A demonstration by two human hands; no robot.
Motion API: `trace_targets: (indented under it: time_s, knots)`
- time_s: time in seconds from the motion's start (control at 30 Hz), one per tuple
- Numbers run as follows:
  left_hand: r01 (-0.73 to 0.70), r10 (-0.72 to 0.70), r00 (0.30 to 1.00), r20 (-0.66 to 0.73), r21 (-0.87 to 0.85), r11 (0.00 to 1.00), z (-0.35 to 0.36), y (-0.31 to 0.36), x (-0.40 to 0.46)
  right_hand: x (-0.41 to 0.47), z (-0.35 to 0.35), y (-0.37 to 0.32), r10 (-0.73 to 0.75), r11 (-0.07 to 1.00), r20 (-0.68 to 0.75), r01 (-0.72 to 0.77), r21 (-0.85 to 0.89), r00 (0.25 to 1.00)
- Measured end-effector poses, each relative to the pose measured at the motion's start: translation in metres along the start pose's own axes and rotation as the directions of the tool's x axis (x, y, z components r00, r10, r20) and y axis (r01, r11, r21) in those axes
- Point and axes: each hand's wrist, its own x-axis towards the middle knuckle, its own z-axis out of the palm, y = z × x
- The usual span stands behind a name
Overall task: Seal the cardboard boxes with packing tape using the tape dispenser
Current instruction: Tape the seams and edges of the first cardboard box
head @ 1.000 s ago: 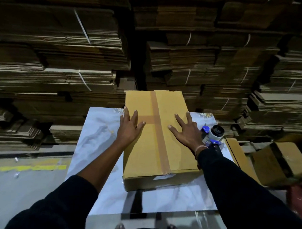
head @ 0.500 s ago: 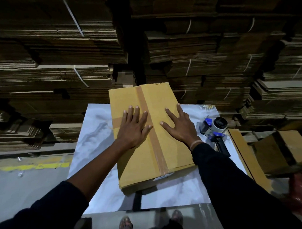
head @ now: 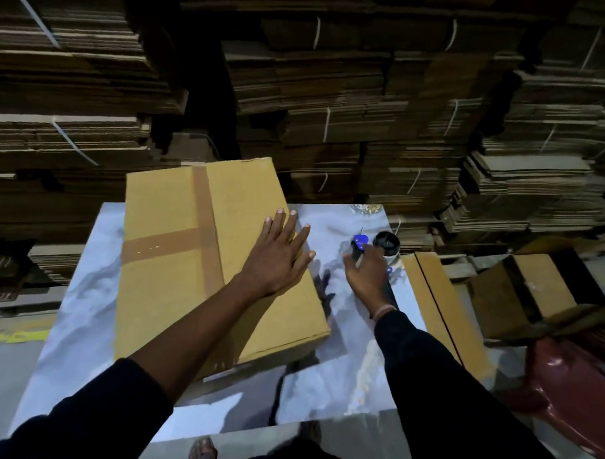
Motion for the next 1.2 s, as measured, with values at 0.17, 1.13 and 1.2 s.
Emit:
trace_targets:
  time_s: [0.17,1.13,1.2]
  knots:
    - [0.031,-0.031,0.999,-0.015,0.057,0.998,0.008,0.019,0.017,0.021,-0.013,0.076,0.355,0.9,-0.028,-0.35,-0.259,0.934]
    - [0.096,-0.1,0.995,-0.005,-0.223,0.97,-0.013,0.022,0.01,0.049,-0.055,0.012,-0.001,0.468,0.587,-0.518,0.716,0.81]
    - [0.189,-0.163,0.982,0.095,-0.489,0.852,-0.034,0.017,0.007,0.05,-0.07,-0.011,-0.057,0.508,0.578,-0.475,0.719,0.814]
